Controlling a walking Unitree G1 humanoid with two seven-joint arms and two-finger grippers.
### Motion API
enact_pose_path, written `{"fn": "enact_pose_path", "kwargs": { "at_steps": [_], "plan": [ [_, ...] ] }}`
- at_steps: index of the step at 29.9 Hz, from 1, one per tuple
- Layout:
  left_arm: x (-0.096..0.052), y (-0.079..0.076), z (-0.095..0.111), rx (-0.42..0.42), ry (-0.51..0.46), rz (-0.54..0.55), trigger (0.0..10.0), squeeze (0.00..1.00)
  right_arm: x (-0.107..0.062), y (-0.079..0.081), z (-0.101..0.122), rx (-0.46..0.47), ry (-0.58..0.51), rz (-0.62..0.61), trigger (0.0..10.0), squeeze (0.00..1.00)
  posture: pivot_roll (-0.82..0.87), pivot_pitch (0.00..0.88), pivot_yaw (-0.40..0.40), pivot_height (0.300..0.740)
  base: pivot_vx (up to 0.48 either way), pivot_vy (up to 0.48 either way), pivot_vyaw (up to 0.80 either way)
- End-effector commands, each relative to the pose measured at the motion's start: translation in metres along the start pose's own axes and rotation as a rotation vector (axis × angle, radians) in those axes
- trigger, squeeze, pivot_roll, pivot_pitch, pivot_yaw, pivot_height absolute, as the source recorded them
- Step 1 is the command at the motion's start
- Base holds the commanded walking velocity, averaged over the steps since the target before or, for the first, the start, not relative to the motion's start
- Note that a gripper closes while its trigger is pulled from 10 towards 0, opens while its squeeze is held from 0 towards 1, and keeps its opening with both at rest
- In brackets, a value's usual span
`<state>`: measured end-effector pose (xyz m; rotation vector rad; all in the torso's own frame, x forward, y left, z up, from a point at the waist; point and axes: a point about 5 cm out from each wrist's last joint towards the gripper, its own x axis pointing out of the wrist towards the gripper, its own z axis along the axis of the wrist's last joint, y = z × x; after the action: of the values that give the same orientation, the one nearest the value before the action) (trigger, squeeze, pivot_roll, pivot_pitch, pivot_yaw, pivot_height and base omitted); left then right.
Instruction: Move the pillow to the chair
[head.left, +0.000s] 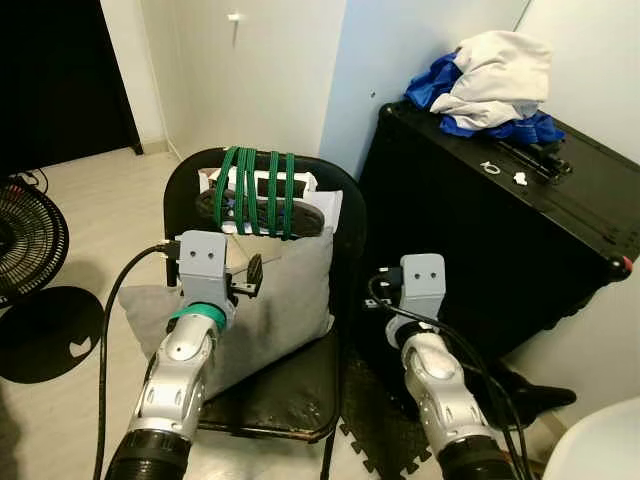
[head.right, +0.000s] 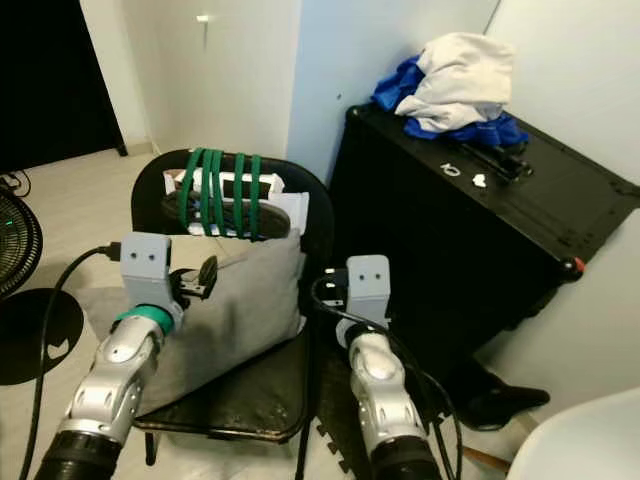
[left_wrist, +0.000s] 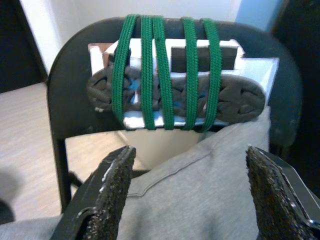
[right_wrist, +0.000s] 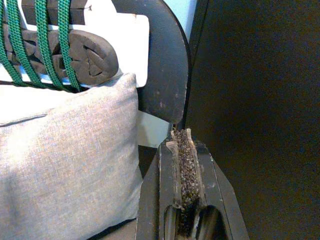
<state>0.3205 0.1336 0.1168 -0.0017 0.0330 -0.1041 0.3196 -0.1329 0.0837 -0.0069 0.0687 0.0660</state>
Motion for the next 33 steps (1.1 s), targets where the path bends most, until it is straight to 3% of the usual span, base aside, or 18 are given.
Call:
{"fn": "enact_pose_path", "kwargs": {
  "at_steps": [1,13,18,33],
  "plan": [
    [-0.001,0.003,-0.006,-0.008,0.030,0.011,10.0,0.00,-0.001,0.000,-0.003,-0.024,0.012,0.001,10.0,0.00,0.04,0.003,-0.025,0.740,0.000,0.000,0.80],
    [0.001,0.010,-0.005,0.011,0.031,0.051,10.0,0.00,0.001,-0.001,0.000,-0.040,0.008,-0.006,10.0,0.00,0.03,0.011,-0.028,0.740,0.000,0.000,0.80],
    [0.005,0.007,0.001,-0.052,0.006,0.065,10.0,0.00,0.004,0.000,0.007,-0.070,-0.010,0.027,10.0,0.00,0.01,0.024,-0.052,0.740,0.000,0.000,0.80],
    [0.007,0.001,0.002,-0.046,0.005,0.040,10.0,0.00,0.001,-0.005,0.007,-0.073,-0.013,0.003,10.0,0.00,-0.03,0.044,-0.019,0.740,0.000,0.000,0.80]
  ]
}}
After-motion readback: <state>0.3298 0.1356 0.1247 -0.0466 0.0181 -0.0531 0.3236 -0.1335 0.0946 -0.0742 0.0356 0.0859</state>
